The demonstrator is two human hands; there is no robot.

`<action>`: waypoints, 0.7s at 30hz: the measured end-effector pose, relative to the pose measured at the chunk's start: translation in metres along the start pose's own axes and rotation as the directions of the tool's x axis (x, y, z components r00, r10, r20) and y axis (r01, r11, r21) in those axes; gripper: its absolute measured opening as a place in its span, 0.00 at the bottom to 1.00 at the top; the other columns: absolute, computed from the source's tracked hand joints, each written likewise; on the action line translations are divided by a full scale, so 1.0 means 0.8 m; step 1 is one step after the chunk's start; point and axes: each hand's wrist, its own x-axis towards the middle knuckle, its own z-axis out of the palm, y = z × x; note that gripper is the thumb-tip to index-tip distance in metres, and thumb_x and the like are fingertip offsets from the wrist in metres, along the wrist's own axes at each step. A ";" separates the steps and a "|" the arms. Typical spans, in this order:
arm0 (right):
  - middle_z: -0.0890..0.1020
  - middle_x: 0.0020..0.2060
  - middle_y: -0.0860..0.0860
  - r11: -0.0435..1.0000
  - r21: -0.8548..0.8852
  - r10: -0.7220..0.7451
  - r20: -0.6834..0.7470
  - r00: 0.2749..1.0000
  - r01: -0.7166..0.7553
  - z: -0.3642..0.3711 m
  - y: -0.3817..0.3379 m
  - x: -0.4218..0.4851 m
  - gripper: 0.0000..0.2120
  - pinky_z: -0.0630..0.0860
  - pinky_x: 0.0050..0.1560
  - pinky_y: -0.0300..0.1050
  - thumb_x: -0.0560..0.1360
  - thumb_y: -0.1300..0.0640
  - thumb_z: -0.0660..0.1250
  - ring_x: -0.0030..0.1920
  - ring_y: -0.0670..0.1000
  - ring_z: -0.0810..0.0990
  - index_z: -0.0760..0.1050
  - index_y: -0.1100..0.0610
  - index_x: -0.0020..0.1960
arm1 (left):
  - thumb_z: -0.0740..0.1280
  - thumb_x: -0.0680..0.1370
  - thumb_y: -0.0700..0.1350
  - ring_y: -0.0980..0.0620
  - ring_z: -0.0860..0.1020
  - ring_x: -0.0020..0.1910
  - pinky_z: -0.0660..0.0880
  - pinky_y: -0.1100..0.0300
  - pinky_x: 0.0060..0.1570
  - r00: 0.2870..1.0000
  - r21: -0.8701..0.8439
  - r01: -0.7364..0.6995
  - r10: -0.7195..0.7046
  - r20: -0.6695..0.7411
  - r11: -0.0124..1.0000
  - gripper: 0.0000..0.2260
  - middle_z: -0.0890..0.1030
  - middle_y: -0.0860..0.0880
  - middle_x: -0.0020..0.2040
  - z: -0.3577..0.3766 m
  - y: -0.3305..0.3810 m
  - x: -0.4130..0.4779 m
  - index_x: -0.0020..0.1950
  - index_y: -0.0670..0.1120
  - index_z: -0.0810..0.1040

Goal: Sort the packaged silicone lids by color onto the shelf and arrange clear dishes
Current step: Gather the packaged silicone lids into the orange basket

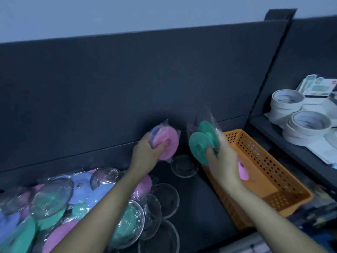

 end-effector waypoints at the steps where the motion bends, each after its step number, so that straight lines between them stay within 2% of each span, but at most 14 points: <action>1: 0.79 0.55 0.48 0.999 0.012 -0.038 -0.045 0.998 0.038 -0.007 0.003 0.006 0.28 0.69 0.53 0.35 0.71 0.71 0.60 0.53 0.47 0.76 0.69 0.53 0.68 | 0.72 0.72 0.51 0.58 0.79 0.42 0.75 0.68 0.36 1.000 -0.069 0.009 -0.009 0.000 0.998 0.16 0.81 0.56 0.45 0.014 0.011 0.000 0.59 0.54 0.76; 3: 0.78 0.59 0.50 0.994 -0.023 -0.107 -0.097 0.990 0.105 -0.023 0.012 0.016 0.28 0.66 0.58 0.33 0.71 0.72 0.60 0.58 0.48 0.74 0.69 0.55 0.68 | 0.73 0.72 0.51 0.57 0.80 0.45 0.79 0.62 0.42 1.000 -0.185 0.018 -0.016 0.014 0.983 0.19 0.82 0.56 0.48 0.046 0.028 0.002 0.62 0.52 0.75; 7: 0.76 0.57 0.45 0.997 -0.013 -0.076 -0.112 0.991 0.075 -0.053 0.033 0.021 0.27 0.66 0.55 0.34 0.72 0.70 0.60 0.57 0.46 0.73 0.68 0.53 0.68 | 0.72 0.71 0.54 0.52 0.81 0.47 0.81 0.48 0.47 0.998 -0.252 0.051 -0.039 0.054 0.966 0.18 0.82 0.53 0.49 0.115 0.054 0.002 0.59 0.54 0.75; 10: 0.77 0.61 0.50 0.996 -0.052 -0.077 -0.101 0.992 0.072 -0.070 0.058 0.022 0.25 0.69 0.59 0.40 0.73 0.65 0.62 0.60 0.50 0.74 0.67 0.55 0.70 | 0.70 0.70 0.50 0.53 0.80 0.46 0.80 0.52 0.46 0.994 -0.247 0.084 -0.064 0.090 0.965 0.14 0.81 0.52 0.48 0.162 0.067 -0.001 0.54 0.52 0.74; 13: 0.76 0.64 0.51 0.993 -0.075 -0.092 -0.067 0.993 0.087 -0.088 0.081 0.026 0.24 0.68 0.64 0.45 0.75 0.61 0.64 0.64 0.50 0.73 0.67 0.57 0.71 | 0.70 0.69 0.52 0.51 0.81 0.45 0.80 0.52 0.45 0.979 -0.272 0.133 -0.083 0.188 0.953 0.17 0.81 0.50 0.46 0.199 0.083 -0.008 0.53 0.46 0.74; 16: 0.76 0.63 0.51 0.994 -0.101 -0.045 -0.026 0.999 0.042 -0.104 0.105 0.034 0.24 0.68 0.65 0.48 0.75 0.57 0.63 0.64 0.50 0.73 0.66 0.56 0.71 | 0.71 0.71 0.50 0.52 0.80 0.46 0.79 0.51 0.51 0.958 -0.320 0.231 -0.156 0.242 0.919 0.15 0.80 0.50 0.47 0.223 0.091 -0.010 0.52 0.47 0.71; 18: 0.76 0.63 0.51 0.993 -0.117 -0.014 0.023 1.000 0.016 -0.111 0.120 0.038 0.25 0.69 0.65 0.50 0.75 0.56 0.63 0.64 0.50 0.73 0.66 0.55 0.71 | 0.70 0.71 0.48 0.52 0.81 0.45 0.79 0.51 0.52 0.935 -0.349 0.291 -0.188 0.299 0.891 0.10 0.81 0.48 0.46 0.237 0.088 -0.005 0.49 0.48 0.75; 19: 0.76 0.63 0.51 0.993 -0.119 -0.001 0.047 0.999 0.006 -0.112 0.127 0.038 0.24 0.70 0.64 0.49 0.75 0.57 0.64 0.63 0.50 0.74 0.65 0.55 0.71 | 0.69 0.70 0.48 0.52 0.81 0.46 0.79 0.51 0.52 0.924 -0.351 0.318 -0.206 0.321 0.881 0.11 0.82 0.47 0.47 0.244 0.087 -0.003 0.50 0.48 0.76; 21: 0.77 0.59 0.51 0.993 -0.112 0.036 0.083 0.996 -0.027 -0.113 0.136 0.038 0.24 0.72 0.57 0.44 0.75 0.60 0.65 0.57 0.51 0.76 0.65 0.55 0.70 | 0.68 0.66 0.52 0.50 0.82 0.48 0.79 0.49 0.52 0.898 -0.320 0.389 -0.277 0.342 0.864 0.20 0.82 0.47 0.51 0.255 0.080 0.005 0.56 0.48 0.76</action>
